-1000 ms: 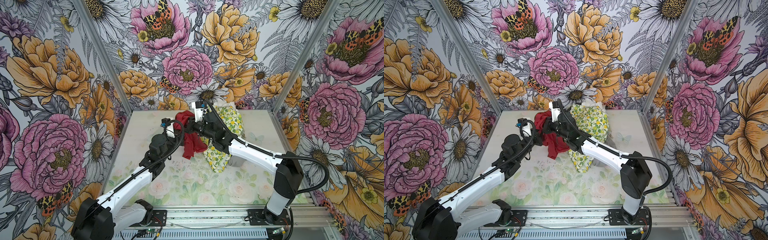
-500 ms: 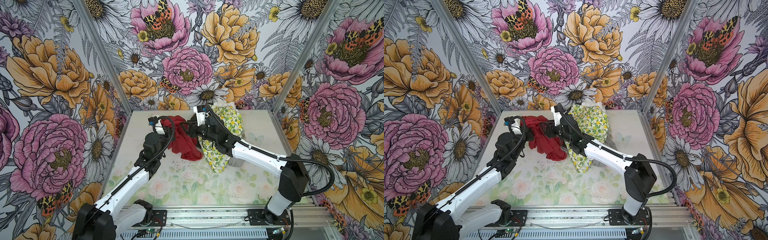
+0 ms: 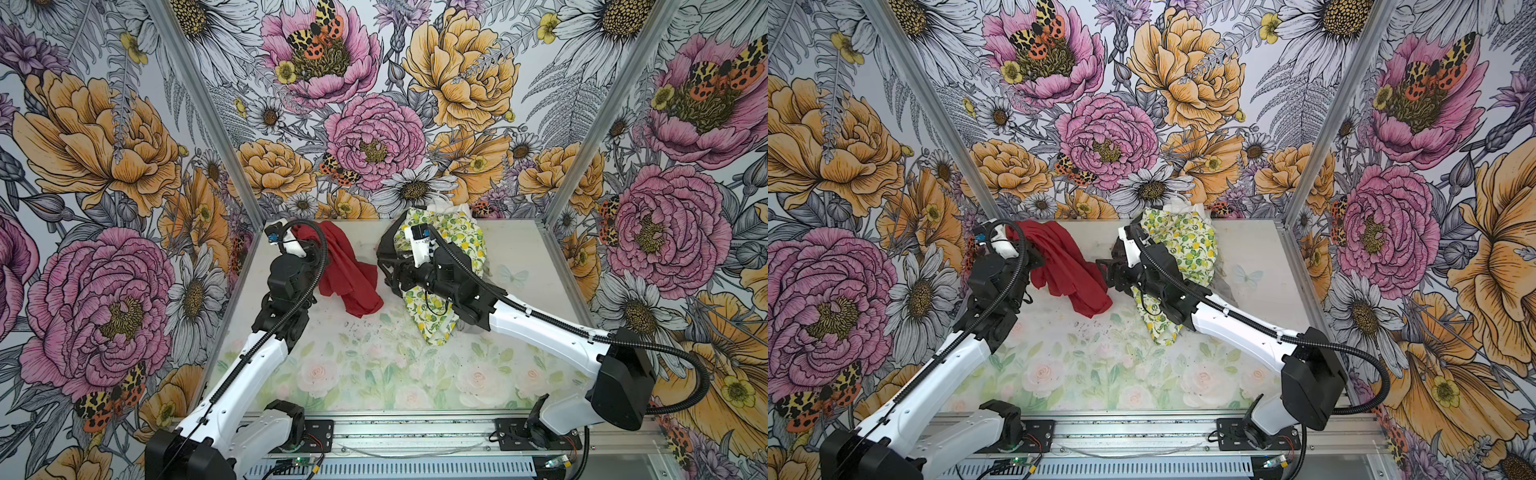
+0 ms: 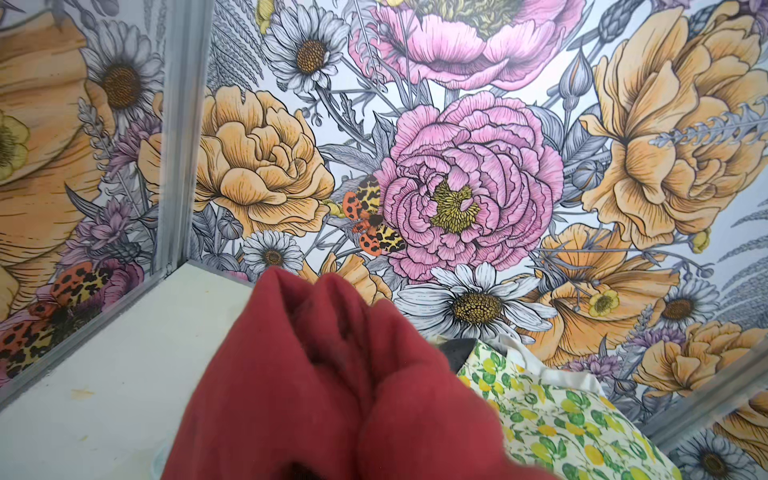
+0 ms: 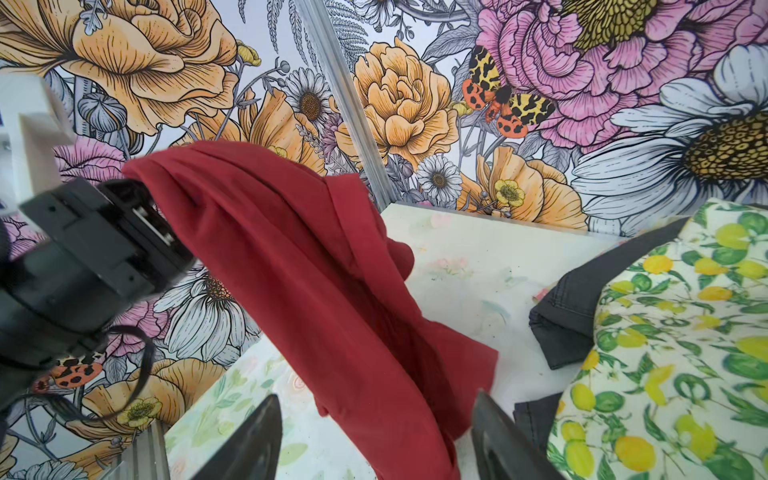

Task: Pick out a specific cloth from the pile
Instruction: 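Carry the dark red cloth away from the pile with the left gripper, then lower the dark red cloth onto the table and open the left gripper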

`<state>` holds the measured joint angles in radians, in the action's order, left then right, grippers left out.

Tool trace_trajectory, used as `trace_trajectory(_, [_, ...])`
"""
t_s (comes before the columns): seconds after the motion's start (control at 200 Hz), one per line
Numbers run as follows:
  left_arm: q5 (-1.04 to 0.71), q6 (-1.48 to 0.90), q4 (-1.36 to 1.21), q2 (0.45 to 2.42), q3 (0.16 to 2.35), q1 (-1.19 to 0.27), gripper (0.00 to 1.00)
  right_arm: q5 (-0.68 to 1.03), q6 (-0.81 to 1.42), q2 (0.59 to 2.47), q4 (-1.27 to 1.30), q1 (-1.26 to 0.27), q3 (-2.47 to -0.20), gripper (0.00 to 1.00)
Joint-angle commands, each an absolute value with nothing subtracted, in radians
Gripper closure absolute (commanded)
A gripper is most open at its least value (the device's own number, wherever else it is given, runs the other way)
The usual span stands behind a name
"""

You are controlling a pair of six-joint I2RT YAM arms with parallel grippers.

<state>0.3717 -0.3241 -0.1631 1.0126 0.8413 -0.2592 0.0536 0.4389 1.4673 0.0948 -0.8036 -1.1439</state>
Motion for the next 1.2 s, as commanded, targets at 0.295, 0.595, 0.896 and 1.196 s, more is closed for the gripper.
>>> trace_trajectory(0.295, [0.318,-0.298,-0.035,1.062,1.116,-0.028,1.00,-0.027,0.388,1.347,0.035,-0.760,-1.026,0.26])
trace_trajectory(0.595, [0.257,-0.244,-0.010,1.180,1.229,0.050,1.00,-0.026,0.371,1.305,-0.014,-0.756,-0.993,0.26])
trace_trajectory(0.896, [0.216,-0.243,-0.021,1.298,1.245,0.144,1.00,-0.031,0.359,1.276,-0.022,-0.755,-0.968,0.25])
trace_trajectory(1.196, [0.108,-0.321,-0.003,1.385,1.248,0.186,1.00,-0.032,0.345,1.290,-0.023,-0.752,-0.987,0.25])
